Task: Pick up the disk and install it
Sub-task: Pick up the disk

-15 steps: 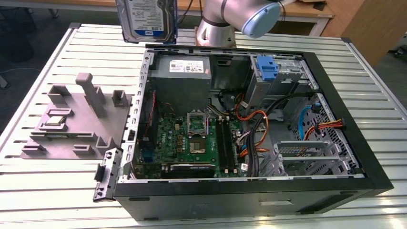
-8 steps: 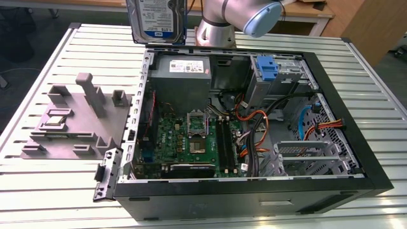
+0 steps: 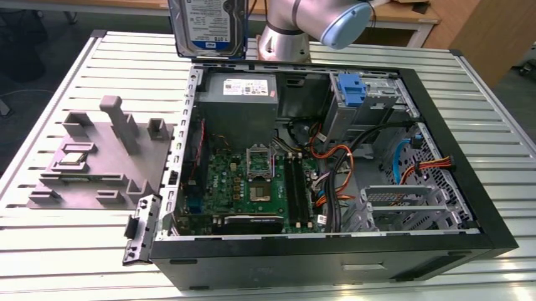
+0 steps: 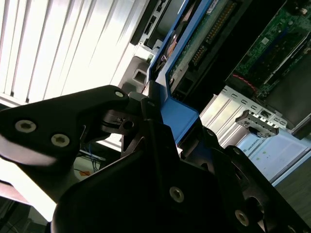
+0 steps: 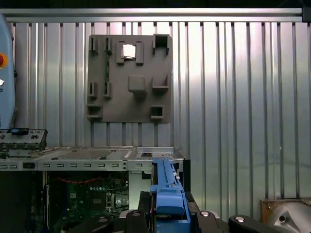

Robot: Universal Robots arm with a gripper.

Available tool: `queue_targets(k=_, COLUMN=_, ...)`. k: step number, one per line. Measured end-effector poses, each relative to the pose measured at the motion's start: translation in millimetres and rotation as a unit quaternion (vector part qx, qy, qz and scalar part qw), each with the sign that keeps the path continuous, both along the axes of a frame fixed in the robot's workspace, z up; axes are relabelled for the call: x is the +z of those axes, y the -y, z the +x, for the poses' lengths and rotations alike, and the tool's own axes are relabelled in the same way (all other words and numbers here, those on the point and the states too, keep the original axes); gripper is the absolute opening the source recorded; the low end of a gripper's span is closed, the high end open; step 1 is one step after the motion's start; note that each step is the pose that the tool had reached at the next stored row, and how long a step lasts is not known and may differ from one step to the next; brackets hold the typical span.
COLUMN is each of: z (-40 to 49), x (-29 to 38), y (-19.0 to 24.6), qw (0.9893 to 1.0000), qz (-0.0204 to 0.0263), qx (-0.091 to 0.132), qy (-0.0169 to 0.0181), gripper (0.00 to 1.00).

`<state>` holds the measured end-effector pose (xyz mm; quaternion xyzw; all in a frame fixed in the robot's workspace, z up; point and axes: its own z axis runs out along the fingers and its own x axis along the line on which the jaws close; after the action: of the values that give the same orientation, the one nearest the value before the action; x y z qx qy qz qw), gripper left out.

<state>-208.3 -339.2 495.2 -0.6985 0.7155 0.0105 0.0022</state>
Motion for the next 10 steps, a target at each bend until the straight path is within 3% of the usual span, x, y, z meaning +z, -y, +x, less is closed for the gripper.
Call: queue_targets(k=10, z=3.4, x=0.0, y=0.3, qw=1.0000, qz=0.0000, qx=0.000, qy=0.0000, gripper=0.37)
